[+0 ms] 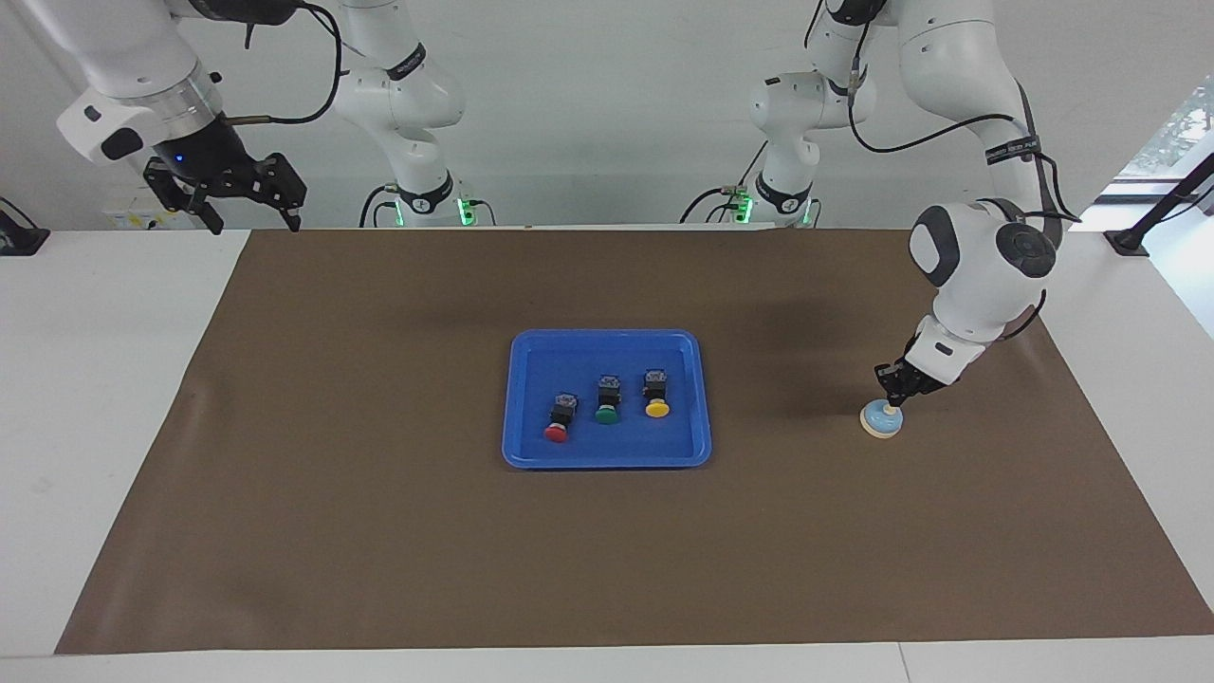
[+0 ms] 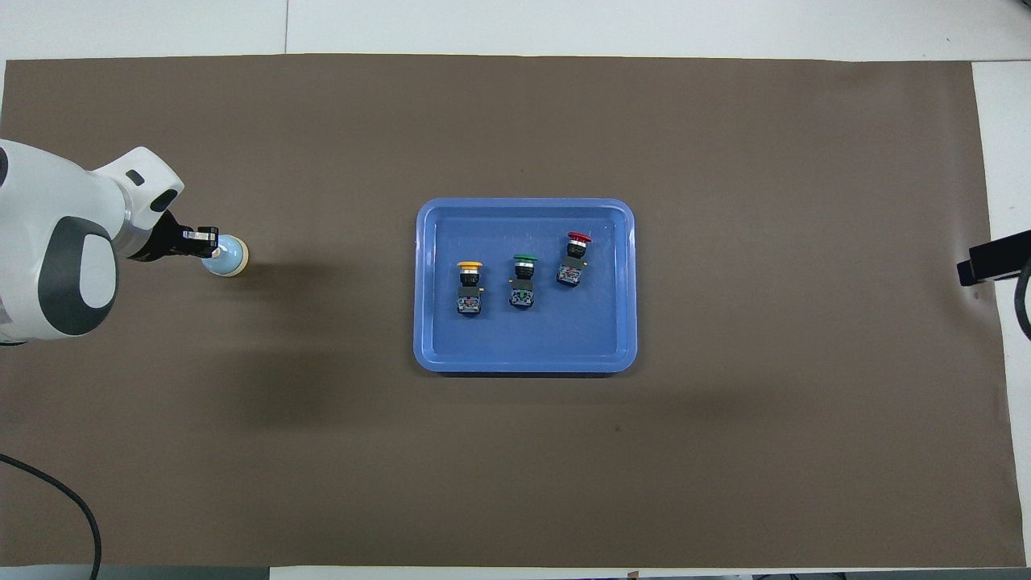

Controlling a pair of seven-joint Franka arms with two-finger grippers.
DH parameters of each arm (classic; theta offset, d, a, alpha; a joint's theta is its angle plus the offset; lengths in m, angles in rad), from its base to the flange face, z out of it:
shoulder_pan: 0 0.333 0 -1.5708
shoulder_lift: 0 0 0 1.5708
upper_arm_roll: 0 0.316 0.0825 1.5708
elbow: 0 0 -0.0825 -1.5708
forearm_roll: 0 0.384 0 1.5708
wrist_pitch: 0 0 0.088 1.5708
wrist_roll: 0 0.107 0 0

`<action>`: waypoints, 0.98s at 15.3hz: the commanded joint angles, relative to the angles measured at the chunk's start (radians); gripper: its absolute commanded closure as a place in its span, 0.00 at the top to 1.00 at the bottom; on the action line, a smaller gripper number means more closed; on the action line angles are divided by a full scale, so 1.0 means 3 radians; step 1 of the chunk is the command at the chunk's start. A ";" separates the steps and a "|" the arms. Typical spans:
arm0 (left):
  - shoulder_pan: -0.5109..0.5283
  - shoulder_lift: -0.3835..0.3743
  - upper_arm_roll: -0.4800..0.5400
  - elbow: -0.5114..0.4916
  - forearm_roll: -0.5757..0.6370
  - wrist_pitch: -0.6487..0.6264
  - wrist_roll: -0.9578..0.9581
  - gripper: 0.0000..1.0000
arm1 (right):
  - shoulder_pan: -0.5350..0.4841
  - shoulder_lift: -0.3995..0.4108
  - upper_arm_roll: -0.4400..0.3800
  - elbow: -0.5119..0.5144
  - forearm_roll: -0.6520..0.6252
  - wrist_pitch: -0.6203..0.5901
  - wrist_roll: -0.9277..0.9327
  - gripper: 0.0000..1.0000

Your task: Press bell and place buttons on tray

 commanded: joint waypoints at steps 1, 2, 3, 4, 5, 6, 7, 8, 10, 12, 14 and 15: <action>0.0008 0.0044 0.0004 -0.0157 0.0040 0.0282 -0.0046 0.00 | -0.0050 -0.0059 0.0036 -0.0056 0.0057 -0.0020 -0.0041 1.00; 0.0003 0.0075 0.0004 -0.0157 0.0045 0.0292 -0.0046 0.00 | -0.0050 -0.0059 0.0036 -0.0056 0.0057 -0.0020 -0.0041 1.00; 0.0003 0.0105 0.0009 -0.0157 0.0045 0.0328 -0.0046 0.00 | -0.0050 -0.0059 0.0031 -0.0056 0.0057 -0.0020 -0.0041 1.00; 0.0003 0.0116 0.0004 -0.0162 0.0045 0.0354 -0.0041 0.00 | -0.0055 -0.0059 0.0031 -0.0056 0.0057 -0.0020 -0.0041 1.00; 0.0003 0.0121 0.0009 -0.0152 0.0045 0.0349 -0.0041 0.00 | -0.0050 -0.0059 0.0036 -0.0056 0.0057 -0.0020 -0.0041 1.00; 0.0008 0.0126 0.0009 -0.0122 0.0040 0.0323 -0.0041 0.00 | -0.0050 -0.0059 0.0031 -0.0056 0.0057 -0.0026 -0.0041 1.00; 0.0003 0.0121 0.0019 -0.0071 0.0040 0.0268 -0.0041 0.00 | -0.0050 -0.0059 0.0036 -0.0056 0.0057 -0.0020 -0.0041 1.00; 0.0003 0.0101 0.0020 0.0000 0.0040 0.0140 -0.0041 0.00 | -0.0050 -0.0059 0.0031 -0.0061 0.0057 -0.0020 -0.0041 1.00; 0.0008 0.0019 0.0035 0.0281 0.0040 -0.0329 -0.0041 0.00 | -0.0050 -0.0059 0.0031 -0.0056 0.0057 -0.0020 -0.0041 1.00; 0.0059 -0.0154 0.0040 0.0450 0.0040 -0.0744 -0.0046 0.00 | -0.0050 -0.0059 0.0036 -0.0056 0.0057 -0.0020 -0.0041 1.00; 0.0090 -0.0419 0.0040 0.0466 0.0040 -0.0990 -0.0046 0.00 | -0.0050 -0.0059 0.0031 -0.0056 0.0057 -0.0020 -0.0041 1.00; 0.0090 -0.0568 0.0040 0.0456 0.0040 -0.1112 -0.0046 0.36 | -0.0050 -0.0059 0.0036 -0.0056 0.0057 -0.0020 -0.0041 1.00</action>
